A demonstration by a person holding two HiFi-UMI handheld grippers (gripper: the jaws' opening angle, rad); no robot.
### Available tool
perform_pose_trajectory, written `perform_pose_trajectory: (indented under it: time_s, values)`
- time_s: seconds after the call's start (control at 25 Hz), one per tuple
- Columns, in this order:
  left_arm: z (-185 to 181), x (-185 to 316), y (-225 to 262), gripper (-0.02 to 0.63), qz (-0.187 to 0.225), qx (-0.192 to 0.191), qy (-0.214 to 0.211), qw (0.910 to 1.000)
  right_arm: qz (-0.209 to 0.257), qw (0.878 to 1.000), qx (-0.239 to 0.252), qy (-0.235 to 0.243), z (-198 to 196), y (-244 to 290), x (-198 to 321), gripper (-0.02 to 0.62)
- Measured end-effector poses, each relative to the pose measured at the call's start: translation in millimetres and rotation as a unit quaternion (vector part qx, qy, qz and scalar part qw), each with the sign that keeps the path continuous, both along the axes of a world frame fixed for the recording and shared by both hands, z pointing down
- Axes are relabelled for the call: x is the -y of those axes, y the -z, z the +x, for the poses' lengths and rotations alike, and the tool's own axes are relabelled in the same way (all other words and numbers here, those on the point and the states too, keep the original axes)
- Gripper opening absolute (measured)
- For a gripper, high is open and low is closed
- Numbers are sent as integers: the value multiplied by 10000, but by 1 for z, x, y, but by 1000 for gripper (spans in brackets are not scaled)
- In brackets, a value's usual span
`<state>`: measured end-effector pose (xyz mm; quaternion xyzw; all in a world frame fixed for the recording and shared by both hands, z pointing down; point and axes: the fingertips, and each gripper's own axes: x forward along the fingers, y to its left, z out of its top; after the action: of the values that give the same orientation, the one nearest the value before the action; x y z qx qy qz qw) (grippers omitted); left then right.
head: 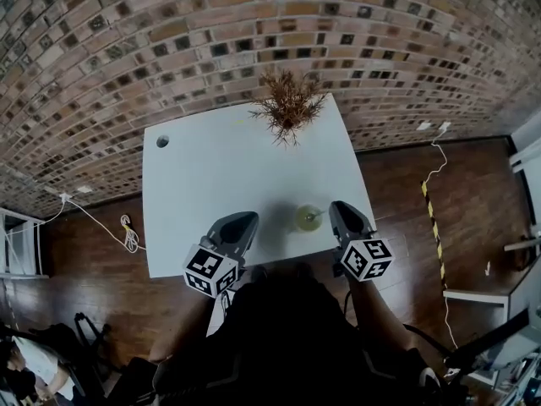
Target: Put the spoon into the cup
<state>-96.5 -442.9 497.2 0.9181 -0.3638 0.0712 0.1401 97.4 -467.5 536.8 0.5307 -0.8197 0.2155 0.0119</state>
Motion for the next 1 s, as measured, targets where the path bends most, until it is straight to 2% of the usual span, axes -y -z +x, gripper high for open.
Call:
perform_pose_trajectory:
  time_s: [0.24, 0.52, 0.8, 1.0]
  values:
    - [11, 5, -38, -6, -276, 181, 46, 9994, -202, 9996, -67, 188, -8, -27, 6, 57]
    - [28, 14, -77, -6, -651, 348, 153, 9972, -459, 9988, -27, 181, -12, -50, 10, 57]
    - [40, 13, -90, -5, -709, 495, 19, 9963, -578, 9979, -161, 233, -12, -69, 8, 57]
    - [40, 9, -94, -5, -814, 533, 20, 9953, -686, 9975, -52, 143, -8, -79, 8, 58]
